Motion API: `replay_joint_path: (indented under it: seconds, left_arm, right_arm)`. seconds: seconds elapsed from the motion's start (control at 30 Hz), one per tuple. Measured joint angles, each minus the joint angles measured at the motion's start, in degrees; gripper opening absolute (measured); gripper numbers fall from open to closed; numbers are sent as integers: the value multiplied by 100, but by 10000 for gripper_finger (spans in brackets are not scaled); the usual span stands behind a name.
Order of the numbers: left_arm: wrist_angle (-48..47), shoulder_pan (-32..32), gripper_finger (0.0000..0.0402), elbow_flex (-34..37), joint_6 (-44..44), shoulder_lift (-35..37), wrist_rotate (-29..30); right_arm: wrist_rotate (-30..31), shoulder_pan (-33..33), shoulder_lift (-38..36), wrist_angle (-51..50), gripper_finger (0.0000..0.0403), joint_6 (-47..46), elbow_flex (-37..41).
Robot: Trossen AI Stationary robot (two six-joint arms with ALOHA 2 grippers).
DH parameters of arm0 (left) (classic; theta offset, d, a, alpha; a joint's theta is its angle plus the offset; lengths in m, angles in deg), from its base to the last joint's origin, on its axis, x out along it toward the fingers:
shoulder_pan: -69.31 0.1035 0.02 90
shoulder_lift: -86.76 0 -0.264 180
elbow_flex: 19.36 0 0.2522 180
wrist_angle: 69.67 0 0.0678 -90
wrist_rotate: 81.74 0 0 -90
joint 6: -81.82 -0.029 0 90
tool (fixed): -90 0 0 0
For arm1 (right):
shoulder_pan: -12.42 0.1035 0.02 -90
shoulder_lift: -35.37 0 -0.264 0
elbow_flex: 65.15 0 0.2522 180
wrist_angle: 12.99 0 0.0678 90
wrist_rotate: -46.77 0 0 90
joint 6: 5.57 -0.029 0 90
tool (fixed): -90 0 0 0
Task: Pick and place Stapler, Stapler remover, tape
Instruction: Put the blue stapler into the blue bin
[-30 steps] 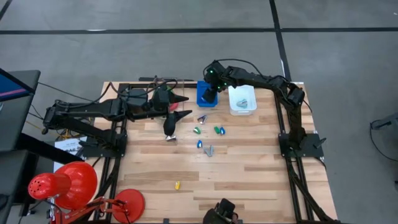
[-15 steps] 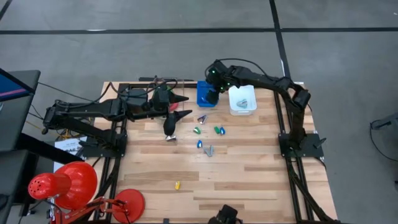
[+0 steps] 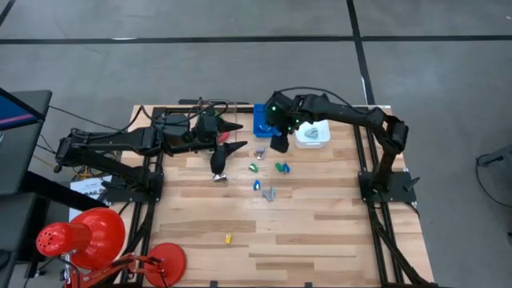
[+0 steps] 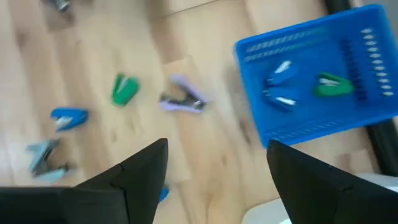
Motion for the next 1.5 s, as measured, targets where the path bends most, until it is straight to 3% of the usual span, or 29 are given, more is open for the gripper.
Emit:
replay_joint_path:
  seconds: [0.47, 0.87, 1.13, 1.5]
  left_arm:
    - [45, -2, 245, -1, 1, 0, 0]
    - [52, 0, 245, 1, 1, 0, 0]
    - [61, 0, 245, -1, 1, 0, 0]
    - [117, -2, 245, 0, 0, 0, 0]
  right_arm:
    - [0, 1034, 1, -278, 265, 494, 37]
    - [53, 1766, -45, 435, 265, 470, 913]
    - [41, 2385, -45, 28, 265, 93, 979]
    - [199, 2558, -74, 105, 266, -368, 977]
